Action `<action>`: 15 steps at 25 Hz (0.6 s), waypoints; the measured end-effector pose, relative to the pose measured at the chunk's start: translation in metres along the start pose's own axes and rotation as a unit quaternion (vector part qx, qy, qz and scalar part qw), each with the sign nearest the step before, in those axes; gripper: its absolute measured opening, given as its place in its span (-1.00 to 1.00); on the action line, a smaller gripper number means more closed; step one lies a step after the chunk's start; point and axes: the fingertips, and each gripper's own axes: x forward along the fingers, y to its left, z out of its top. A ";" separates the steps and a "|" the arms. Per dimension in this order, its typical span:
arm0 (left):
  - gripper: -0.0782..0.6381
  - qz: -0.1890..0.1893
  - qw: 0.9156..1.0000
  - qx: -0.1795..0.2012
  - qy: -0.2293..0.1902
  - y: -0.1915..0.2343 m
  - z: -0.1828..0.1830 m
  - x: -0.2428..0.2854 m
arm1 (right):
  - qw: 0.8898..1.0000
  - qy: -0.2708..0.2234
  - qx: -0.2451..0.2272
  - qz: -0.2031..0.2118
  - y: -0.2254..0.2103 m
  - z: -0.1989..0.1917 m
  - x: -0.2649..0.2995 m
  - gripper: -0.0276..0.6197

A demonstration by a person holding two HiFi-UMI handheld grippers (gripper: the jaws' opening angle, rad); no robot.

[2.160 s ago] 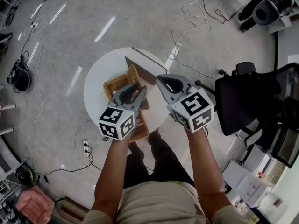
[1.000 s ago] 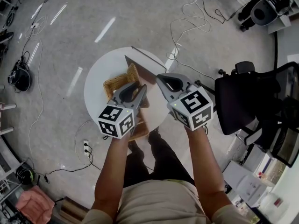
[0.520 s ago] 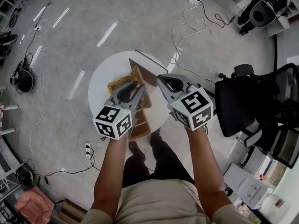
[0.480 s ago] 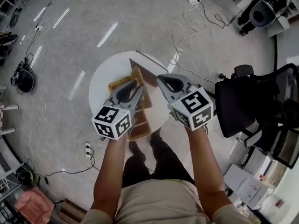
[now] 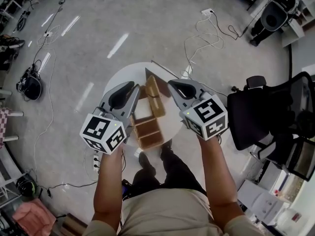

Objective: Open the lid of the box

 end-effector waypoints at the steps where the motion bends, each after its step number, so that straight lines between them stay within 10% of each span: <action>1: -0.62 0.002 1.000 0.008 -0.006 0.001 0.008 -0.006 | 1.000 -0.004 -0.004 -0.001 0.002 0.006 -0.003 -0.93; 15: -0.70 0.011 0.984 0.158 -0.087 -0.017 0.121 -0.079 | 0.995 -0.065 -0.071 -0.009 0.043 0.095 -0.040 -0.94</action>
